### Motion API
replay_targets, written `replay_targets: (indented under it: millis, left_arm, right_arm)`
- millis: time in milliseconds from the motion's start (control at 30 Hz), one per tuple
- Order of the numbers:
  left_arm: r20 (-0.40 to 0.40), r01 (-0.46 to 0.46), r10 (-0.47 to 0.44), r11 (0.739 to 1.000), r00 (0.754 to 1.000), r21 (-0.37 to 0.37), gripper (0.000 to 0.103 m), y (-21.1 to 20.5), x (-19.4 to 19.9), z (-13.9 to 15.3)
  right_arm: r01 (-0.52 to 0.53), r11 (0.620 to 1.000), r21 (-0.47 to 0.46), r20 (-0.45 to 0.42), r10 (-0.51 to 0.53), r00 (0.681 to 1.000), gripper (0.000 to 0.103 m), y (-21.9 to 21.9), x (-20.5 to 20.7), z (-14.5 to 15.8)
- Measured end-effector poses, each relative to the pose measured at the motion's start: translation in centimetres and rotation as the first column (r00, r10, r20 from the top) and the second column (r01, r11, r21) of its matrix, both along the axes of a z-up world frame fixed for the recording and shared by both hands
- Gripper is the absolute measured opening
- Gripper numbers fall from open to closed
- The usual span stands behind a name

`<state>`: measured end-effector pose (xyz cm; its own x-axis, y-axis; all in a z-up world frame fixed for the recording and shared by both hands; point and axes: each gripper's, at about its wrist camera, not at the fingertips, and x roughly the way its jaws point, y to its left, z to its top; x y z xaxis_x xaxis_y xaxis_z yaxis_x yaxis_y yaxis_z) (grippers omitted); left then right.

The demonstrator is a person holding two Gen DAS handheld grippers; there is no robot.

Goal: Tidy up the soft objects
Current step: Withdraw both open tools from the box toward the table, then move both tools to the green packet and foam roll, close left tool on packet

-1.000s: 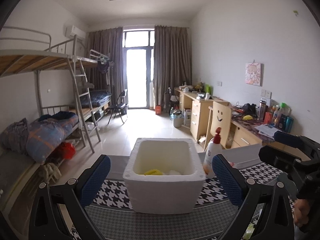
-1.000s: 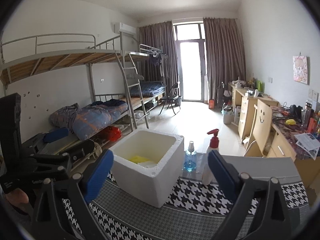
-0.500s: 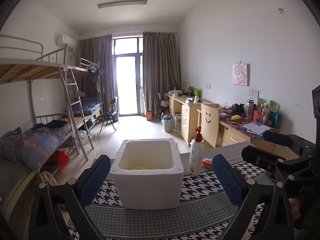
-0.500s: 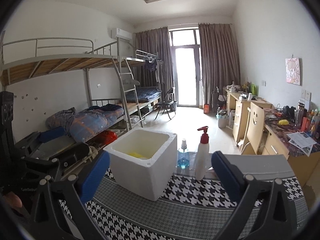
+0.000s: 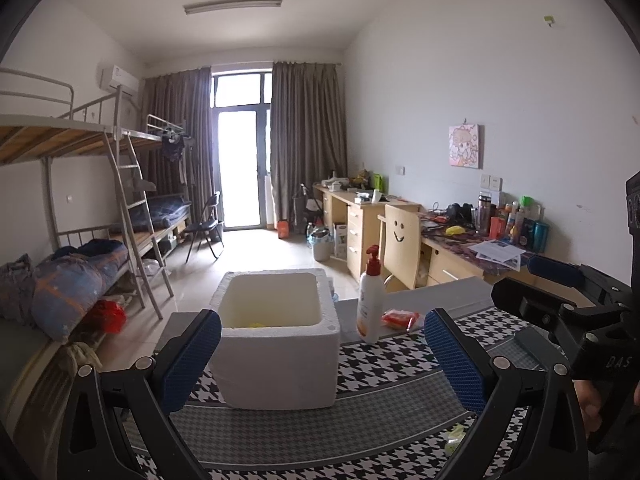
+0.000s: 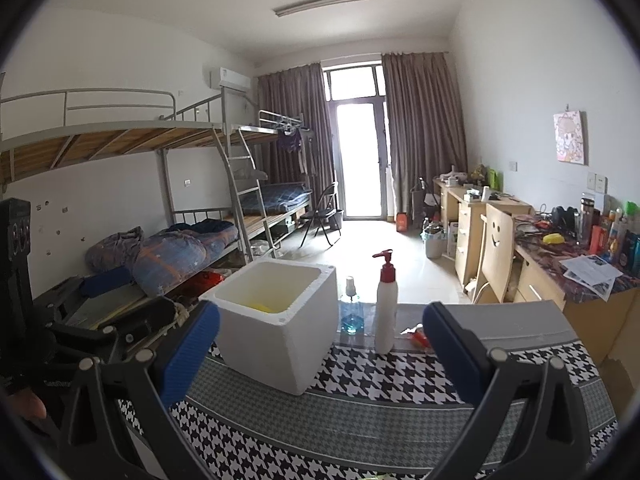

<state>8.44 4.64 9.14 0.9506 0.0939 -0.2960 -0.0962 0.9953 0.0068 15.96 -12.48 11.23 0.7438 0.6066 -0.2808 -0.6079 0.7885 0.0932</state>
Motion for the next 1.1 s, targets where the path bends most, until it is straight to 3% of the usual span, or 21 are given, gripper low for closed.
replay_targets:
  millis: [467, 1100]
  left_arm:
    - [0.001, 0.025, -0.025, 0.998, 1.0, -0.061, 0.102, -0.1, -1.1, -1.4]
    - [0.0, 0.054, -0.055, 0.996, 0.999, -0.07, 0.102, -1.6, -1.4, -3.8]
  right_arm:
    - [0.034, 0.999, -0.008, -0.003, -0.034, 0.999, 0.102, -1.5, -1.0, -1.3]
    - [0.095, 0.995, -0.03, 0.001, -0.095, 0.995, 0.102, -2.2, -2.6, -2.9]
